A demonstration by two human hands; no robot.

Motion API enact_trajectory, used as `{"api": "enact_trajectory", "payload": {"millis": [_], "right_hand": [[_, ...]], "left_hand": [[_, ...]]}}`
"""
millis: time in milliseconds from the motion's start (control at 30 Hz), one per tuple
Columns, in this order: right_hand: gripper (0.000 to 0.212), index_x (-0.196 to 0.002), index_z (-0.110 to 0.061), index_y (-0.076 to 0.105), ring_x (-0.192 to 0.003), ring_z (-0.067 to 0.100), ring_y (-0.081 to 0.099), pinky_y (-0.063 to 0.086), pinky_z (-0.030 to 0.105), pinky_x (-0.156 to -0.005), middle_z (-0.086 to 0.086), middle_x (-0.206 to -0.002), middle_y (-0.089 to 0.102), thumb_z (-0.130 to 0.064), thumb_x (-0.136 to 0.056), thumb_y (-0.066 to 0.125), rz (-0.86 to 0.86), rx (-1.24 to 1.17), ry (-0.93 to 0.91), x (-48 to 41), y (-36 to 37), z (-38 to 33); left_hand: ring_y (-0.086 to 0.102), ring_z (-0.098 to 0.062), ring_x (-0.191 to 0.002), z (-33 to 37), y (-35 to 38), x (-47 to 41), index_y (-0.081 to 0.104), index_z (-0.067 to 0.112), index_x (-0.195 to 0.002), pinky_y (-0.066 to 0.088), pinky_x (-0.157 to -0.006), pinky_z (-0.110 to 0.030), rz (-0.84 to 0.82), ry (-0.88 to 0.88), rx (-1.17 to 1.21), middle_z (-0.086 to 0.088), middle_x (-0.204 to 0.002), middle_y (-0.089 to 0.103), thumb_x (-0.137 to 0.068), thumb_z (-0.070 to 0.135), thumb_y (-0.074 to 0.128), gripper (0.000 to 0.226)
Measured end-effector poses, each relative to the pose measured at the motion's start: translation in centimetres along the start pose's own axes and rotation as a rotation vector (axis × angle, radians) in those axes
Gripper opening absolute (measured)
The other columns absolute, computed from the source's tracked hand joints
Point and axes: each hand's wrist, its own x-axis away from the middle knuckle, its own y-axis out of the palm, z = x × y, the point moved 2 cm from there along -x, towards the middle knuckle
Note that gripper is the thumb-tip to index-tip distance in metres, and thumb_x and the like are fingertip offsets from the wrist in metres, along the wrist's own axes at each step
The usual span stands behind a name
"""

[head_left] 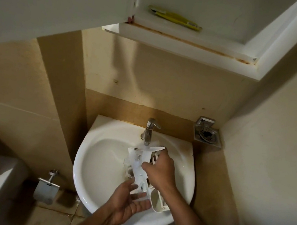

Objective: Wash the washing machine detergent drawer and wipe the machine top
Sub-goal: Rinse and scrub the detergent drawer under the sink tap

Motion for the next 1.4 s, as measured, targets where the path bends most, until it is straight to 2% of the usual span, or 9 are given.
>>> {"api": "enact_trajectory", "payload": {"millis": [100, 200, 467, 633, 767, 967, 1133, 1267, 1400], "right_hand": [[0.067, -0.133, -0.03, 0.042, -0.091, 0.02, 0.068, 0.057, 0.033, -0.077, -0.004, -0.105, 0.07, -0.026, -0.072, 0.069, -0.025, 0.137, -0.087, 0.8, 0.2, 0.5], [0.076, -0.144, -0.029, 0.033, -0.105, 0.023, 0.065, 0.055, 0.033, -0.087, -0.001, -0.117, 0.067, -0.026, -0.077, 0.069, -0.056, 0.247, -0.158, 1.5, 0.3, 0.1], [0.064, -0.139, -0.018, 0.038, -0.106, 0.032, 0.064, 0.048, 0.036, -0.089, 0.008, -0.117, 0.068, -0.014, -0.082, 0.066, -0.257, 0.626, -0.348, 2.0, 0.6, -1.7], [0.078, -0.148, -0.016, 0.03, -0.112, 0.03, 0.062, 0.038, 0.044, -0.103, 0.007, -0.118, 0.068, -0.009, -0.078, 0.066, -0.212, 0.854, -0.522, 2.3, 1.4, -1.2], [0.073, -0.142, -0.012, 0.037, -0.113, 0.032, 0.059, 0.033, 0.043, -0.105, 0.01, -0.113, 0.068, -0.007, -0.076, 0.068, -0.214, 0.937, -0.633, 2.6, 1.7, -1.1], [0.058, -0.136, -0.019, 0.052, -0.129, 0.022, 0.045, 0.009, 0.046, -0.123, 0.003, -0.128, 0.06, -0.012, -0.08, 0.067, -0.21, 0.803, -0.756, 2.4, 0.6, -0.4], [0.082, -0.146, -0.026, 0.039, -0.144, 0.017, 0.022, 0.032, 0.035, -0.113, -0.003, -0.156, 0.027, -0.059, -0.076, 0.065, 0.341, 0.215, -0.31, 3.1, -3.8, 1.5], [0.119, -0.154, -0.018, 0.012, -0.138, 0.032, 0.039, 0.042, 0.041, -0.106, 0.01, -0.158, 0.023, -0.056, -0.065, 0.082, 0.272, -0.117, 0.173, 1.3, -3.1, 3.2], [0.11, -0.152, -0.013, 0.02, -0.127, 0.032, 0.052, 0.048, 0.038, -0.098, 0.013, -0.147, 0.044, -0.035, -0.067, 0.087, 0.265, -0.191, 0.205, -0.8, -2.7, 3.2]], "left_hand": [[0.066, -0.042, -0.088, 2.6, -0.2, -0.3, 0.058, 0.0, -0.124, 0.058, -0.086, -0.053, 0.011, 0.088, -0.099, -0.023, -0.117, 0.055, -0.1, 0.031, 0.05, 0.04], [0.056, -0.041, -0.101, 4.4, -0.3, -0.6, 0.056, 0.0, -0.13, 0.046, -0.101, -0.056, 0.046, 0.137, -0.17, -0.023, -0.118, 0.056, -0.102, 0.035, 0.047, 0.046], [0.065, -0.037, -0.092, 6.2, 1.2, 0.0, 0.059, -0.006, -0.124, 0.06, -0.077, -0.048, 0.065, 0.168, -0.287, -0.024, -0.106, 0.063, -0.102, 0.039, 0.048, 0.052], [0.068, -0.027, -0.058, 6.0, 1.7, 0.2, 0.059, -0.008, -0.11, 0.062, -0.061, -0.039, -0.032, 0.163, -0.199, -0.017, -0.066, 0.069, -0.102, 0.03, 0.045, 0.041], [0.073, -0.03, -0.066, 6.4, 2.1, 0.2, 0.061, -0.005, -0.116, 0.062, -0.057, -0.04, -0.044, 0.111, -0.182, -0.022, -0.085, 0.073, -0.102, 0.036, 0.05, 0.044], [0.071, -0.03, -0.058, 6.2, 2.1, 0.0, 0.058, -0.008, -0.102, 0.062, -0.054, -0.039, 0.024, 0.128, -0.223, -0.022, -0.073, 0.071, -0.099, 0.006, 0.033, 0.029], [0.069, -0.043, -0.077, 5.9, 0.2, 0.3, 0.057, -0.01, -0.112, 0.061, -0.063, -0.055, 0.031, 0.086, -0.155, -0.028, -0.085, 0.072, -0.084, -0.008, 0.032, 0.038], [0.072, -0.044, -0.071, 3.9, 0.7, 1.3, 0.058, -0.014, -0.107, 0.061, -0.059, -0.055, -0.014, 0.034, -0.125, -0.031, -0.083, 0.072, -0.067, -0.008, 0.04, 0.045], [0.064, -0.052, -0.1, 2.4, 0.9, 1.1, 0.054, -0.015, -0.118, 0.06, -0.063, -0.058, -0.015, 0.048, 0.059, -0.034, -0.109, 0.066, -0.076, -0.012, 0.032, 0.047]]}}
